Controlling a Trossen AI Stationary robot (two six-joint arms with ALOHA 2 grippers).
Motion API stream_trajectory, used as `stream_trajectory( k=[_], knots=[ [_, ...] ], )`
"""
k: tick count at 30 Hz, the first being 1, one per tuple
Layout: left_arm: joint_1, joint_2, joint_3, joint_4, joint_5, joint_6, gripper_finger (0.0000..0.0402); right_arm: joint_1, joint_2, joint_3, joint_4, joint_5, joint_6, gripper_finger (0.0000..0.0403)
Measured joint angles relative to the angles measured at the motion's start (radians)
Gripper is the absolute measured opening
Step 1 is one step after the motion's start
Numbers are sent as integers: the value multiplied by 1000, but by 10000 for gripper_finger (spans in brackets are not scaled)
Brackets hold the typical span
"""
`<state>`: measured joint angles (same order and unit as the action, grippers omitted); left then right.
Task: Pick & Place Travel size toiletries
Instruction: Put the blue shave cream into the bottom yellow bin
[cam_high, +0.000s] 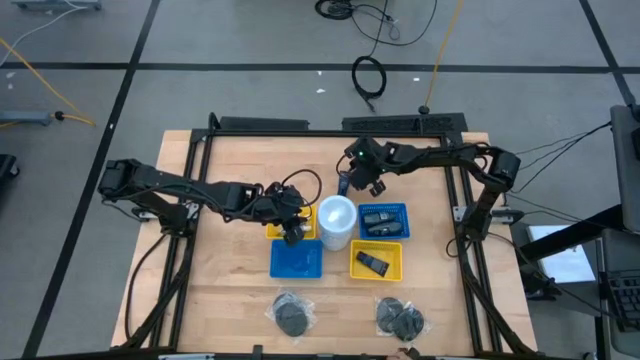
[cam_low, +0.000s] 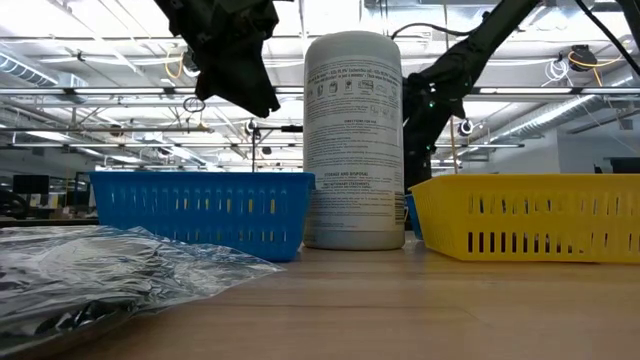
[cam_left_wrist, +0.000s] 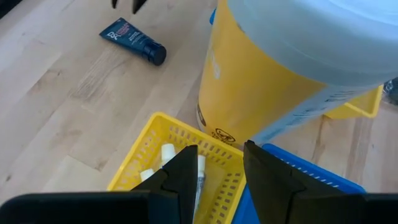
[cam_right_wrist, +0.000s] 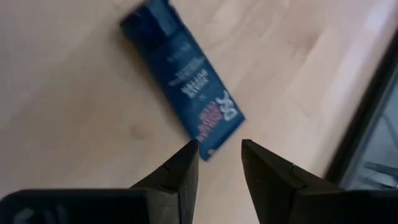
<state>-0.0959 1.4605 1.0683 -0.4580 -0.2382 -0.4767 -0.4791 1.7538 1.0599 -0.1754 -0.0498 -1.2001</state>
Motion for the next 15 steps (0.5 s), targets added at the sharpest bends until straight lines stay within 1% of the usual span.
stream_trajectory(
  k=[6,10,15],
  knots=[
    [0,0,0,12,-5,12,129,39,0,-1,-40,-6,2,114],
    [0,0,0,27,-33,23,129,65,0,-1,-43,-3,12,114],
    [0,0,0,45,-33,23,129,84,-4,-30,3,-6,-2,114]
  ],
)
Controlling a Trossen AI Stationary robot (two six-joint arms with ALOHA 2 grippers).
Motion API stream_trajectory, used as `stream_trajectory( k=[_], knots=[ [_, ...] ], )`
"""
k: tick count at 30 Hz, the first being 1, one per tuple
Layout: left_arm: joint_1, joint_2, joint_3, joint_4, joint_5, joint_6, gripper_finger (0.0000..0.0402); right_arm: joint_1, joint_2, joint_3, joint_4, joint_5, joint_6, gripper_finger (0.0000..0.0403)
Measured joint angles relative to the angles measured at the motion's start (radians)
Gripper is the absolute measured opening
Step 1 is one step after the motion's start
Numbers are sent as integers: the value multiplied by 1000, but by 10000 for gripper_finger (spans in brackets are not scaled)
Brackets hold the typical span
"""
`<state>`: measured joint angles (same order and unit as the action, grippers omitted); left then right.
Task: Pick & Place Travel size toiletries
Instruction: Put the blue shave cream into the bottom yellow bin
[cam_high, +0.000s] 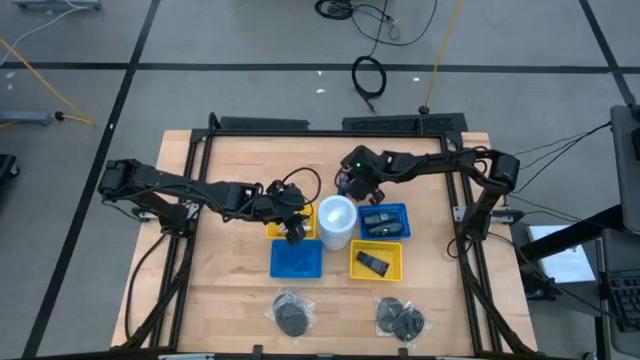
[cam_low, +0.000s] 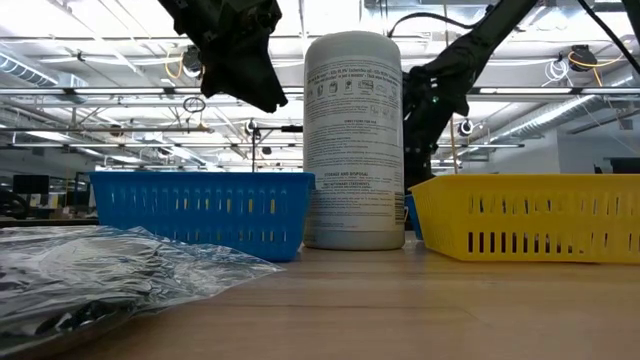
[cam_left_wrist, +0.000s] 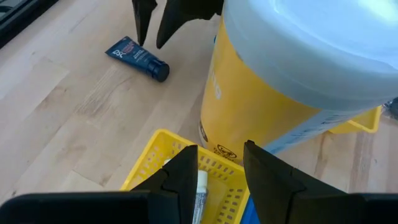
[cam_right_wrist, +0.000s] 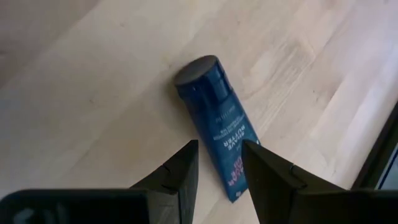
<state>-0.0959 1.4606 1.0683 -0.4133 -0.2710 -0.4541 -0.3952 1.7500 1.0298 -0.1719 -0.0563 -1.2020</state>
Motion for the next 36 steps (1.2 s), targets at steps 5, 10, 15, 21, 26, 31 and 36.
stream_trajectory(
  k=[5,10,15,21,26,31,36],
  knots=[
    [0,0,0,-1,0,3,129,5,4,-26,41,1,-15,114],
    [-3,0,0,-1,0,0,129,6,4,-27,39,3,-18,114],
    [-3,0,0,-1,0,0,129,6,4,-27,54,3,-36,114],
    [-3,0,0,-1,0,0,129,6,10,-27,71,1,-44,114],
    [-3,0,0,-1,0,0,129,6,16,-27,83,0,-46,114],
    [-4,0,0,0,0,0,129,18,48,-26,124,3,-54,114],
    [-6,0,0,0,0,0,129,25,105,-22,179,4,-93,114]
  ],
)
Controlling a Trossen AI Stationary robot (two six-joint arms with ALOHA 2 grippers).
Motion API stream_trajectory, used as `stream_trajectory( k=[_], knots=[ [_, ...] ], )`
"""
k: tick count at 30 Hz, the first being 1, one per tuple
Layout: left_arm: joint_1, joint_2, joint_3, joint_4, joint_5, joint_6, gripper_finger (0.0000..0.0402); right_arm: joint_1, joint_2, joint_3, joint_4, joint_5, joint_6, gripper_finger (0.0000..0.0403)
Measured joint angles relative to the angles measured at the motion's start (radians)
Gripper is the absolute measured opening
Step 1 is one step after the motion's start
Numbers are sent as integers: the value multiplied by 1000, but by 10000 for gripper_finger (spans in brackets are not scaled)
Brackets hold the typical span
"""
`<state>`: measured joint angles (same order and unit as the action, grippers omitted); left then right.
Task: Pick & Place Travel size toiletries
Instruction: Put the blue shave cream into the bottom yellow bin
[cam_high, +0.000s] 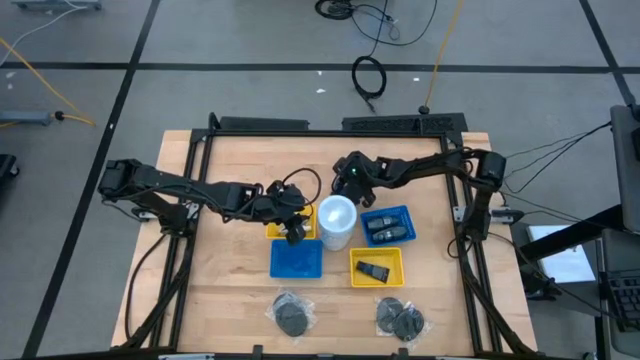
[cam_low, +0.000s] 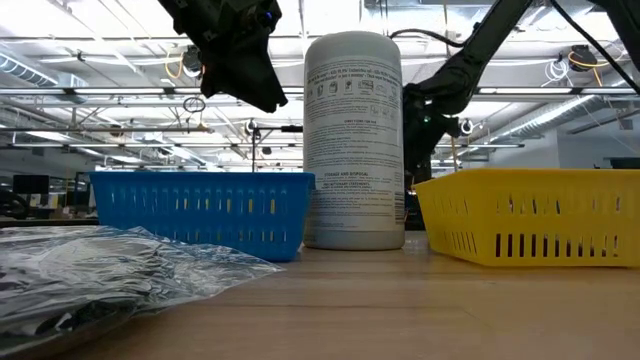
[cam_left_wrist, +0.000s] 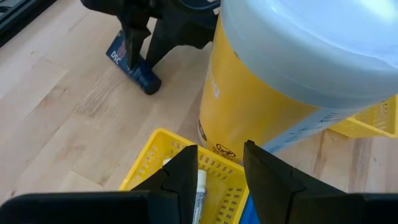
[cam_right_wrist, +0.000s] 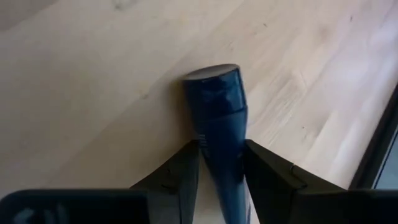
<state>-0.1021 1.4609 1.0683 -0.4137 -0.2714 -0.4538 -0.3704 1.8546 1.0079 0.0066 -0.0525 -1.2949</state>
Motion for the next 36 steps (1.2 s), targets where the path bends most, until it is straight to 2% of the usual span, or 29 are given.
stream_trajectory(
  k=[4,8,10,14,19,25,30,36],
  knots=[
    [0,0,0,0,0,0,129,10,26,-1,39,40,-13,96],
    [0,0,0,0,0,6,129,14,25,-1,37,75,-28,33],
    [0,0,0,0,-1,6,129,13,14,-1,26,78,-13,16],
    [0,0,0,0,-1,6,129,13,-2,-3,15,87,7,23],
    [0,0,0,0,-1,4,129,18,-41,-7,0,153,34,14],
    [0,0,0,0,-2,4,129,17,-137,-6,-12,172,111,14],
    [0,0,0,-1,-2,4,129,19,-231,-6,-56,268,136,14],
    [0,0,0,0,-19,3,129,38,-363,-4,-162,371,249,13]
  ],
)
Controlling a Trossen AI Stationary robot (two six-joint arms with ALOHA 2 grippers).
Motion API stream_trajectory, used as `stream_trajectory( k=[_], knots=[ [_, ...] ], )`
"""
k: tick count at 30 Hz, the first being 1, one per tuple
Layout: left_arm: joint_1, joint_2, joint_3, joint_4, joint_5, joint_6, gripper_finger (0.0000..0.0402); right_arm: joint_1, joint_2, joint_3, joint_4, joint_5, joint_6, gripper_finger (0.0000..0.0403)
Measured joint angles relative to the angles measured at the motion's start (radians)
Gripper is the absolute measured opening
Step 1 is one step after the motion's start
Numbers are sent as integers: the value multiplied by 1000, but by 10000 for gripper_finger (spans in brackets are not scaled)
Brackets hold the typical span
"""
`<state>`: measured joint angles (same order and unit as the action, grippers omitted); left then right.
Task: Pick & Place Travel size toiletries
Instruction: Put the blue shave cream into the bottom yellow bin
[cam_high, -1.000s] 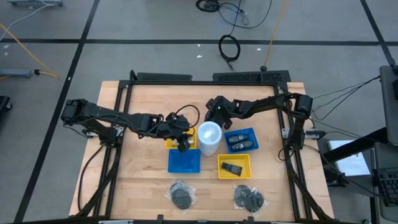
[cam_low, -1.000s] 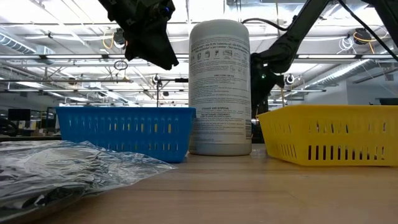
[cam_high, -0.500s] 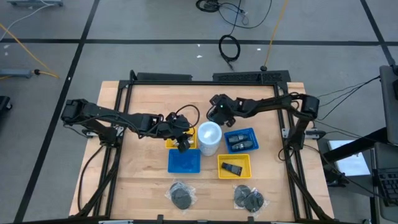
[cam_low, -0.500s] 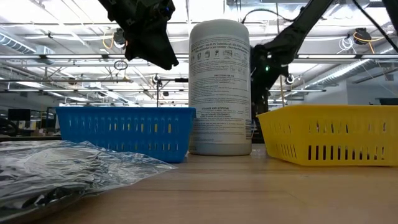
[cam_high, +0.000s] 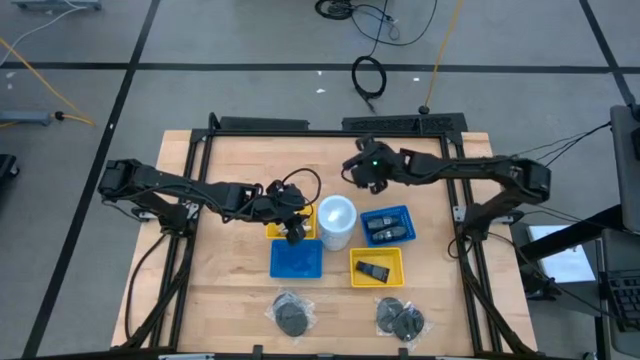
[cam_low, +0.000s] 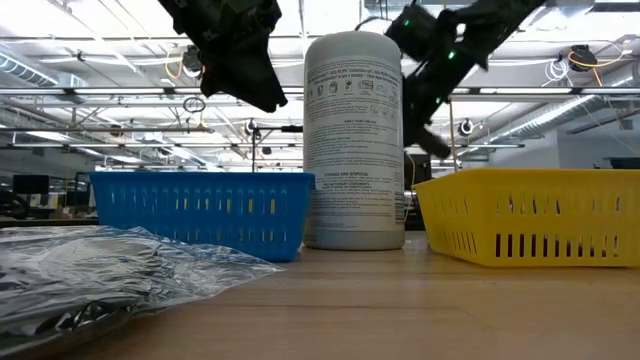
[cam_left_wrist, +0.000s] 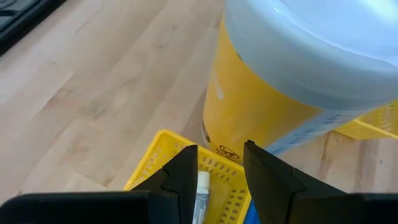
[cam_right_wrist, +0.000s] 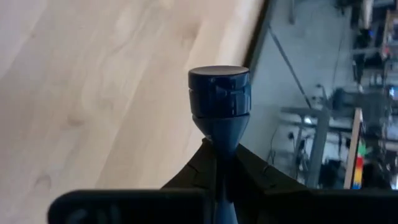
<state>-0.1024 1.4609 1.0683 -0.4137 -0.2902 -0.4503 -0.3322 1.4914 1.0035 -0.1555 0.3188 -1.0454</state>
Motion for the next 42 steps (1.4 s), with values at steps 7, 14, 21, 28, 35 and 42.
stream_trajectory(
  k=[7,14,21,28,35,42],
  knots=[
    [0,0,0,9,-9,-9,129,89,-161,0,-202,132,132,13],
    [-2,0,0,58,-10,-12,129,265,-300,0,-433,302,323,12],
    [-25,0,0,79,-10,-42,129,522,-361,0,-655,374,648,12],
    [-83,0,0,107,-32,-57,129,811,-343,0,-708,386,911,15],
    [-153,0,0,175,-106,-57,129,1018,-290,0,-668,356,1105,14],
    [-201,0,0,233,-130,-56,129,1121,-203,0,-525,331,1188,15]
  ],
)
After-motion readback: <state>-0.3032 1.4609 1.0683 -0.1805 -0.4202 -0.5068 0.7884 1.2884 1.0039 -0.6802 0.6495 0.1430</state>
